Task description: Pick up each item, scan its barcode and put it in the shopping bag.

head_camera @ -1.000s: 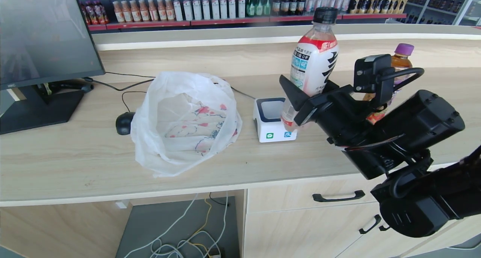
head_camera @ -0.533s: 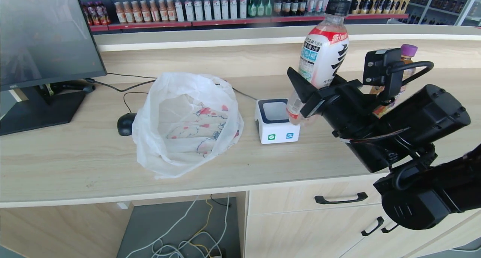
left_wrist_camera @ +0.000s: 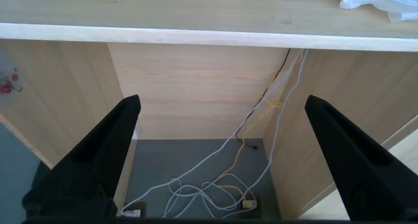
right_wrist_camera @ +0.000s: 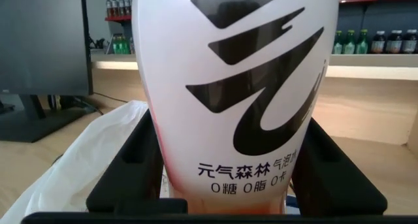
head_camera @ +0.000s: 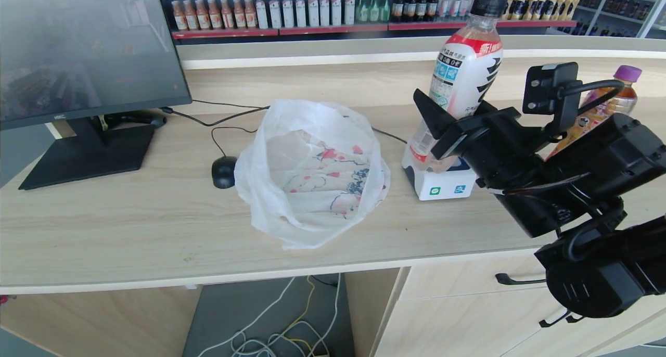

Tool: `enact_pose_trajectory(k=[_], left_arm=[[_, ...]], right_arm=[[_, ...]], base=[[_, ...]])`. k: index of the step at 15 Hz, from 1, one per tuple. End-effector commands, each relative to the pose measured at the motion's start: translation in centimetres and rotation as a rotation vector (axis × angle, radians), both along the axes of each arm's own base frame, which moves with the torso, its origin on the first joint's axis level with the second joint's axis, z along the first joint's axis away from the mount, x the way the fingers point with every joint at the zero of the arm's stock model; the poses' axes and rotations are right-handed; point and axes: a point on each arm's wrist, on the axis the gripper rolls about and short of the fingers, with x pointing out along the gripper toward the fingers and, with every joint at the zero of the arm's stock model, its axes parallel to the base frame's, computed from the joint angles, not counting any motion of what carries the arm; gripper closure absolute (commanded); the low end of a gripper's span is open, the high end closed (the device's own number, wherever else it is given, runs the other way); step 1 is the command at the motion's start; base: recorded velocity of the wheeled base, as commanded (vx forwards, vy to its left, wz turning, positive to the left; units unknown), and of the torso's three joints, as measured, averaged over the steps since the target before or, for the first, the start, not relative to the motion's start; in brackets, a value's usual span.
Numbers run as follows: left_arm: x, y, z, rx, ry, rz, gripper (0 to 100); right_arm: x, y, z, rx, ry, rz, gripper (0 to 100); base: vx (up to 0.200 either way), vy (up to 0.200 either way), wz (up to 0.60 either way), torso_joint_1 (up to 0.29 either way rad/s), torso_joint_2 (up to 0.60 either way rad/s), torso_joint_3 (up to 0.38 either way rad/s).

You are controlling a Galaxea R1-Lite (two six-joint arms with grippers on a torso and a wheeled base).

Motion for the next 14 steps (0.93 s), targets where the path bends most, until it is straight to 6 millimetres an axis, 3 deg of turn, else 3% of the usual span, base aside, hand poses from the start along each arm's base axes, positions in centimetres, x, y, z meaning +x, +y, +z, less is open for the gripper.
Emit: enact_pose_trajectory(k=[1,8,14], left_arm=[[0.01,0.00,0.00,0.000,0.001,0.000,0],[0.00,0.00,0.00,0.003,0.000,0.000,0],[0.00,0.00,0.00,0.003,0.000,0.000,0]], right_arm=[[-0.13,-0.22,0.07,0.001,-0.002,-0.005,100],[-1.02,-0.67,0.43,-0.001,-0.008,-0.004,100],[-0.98,-0.76,0.00,-0.021,0.000,-0.018,100]], base=[[0.000,0.200,0.00,-0.002,-0.01,0.002],[0.000,0.200,0.00,0.000,0.00,0.000],[0.000,0.000,0.00,0.000,0.00,0.000]])
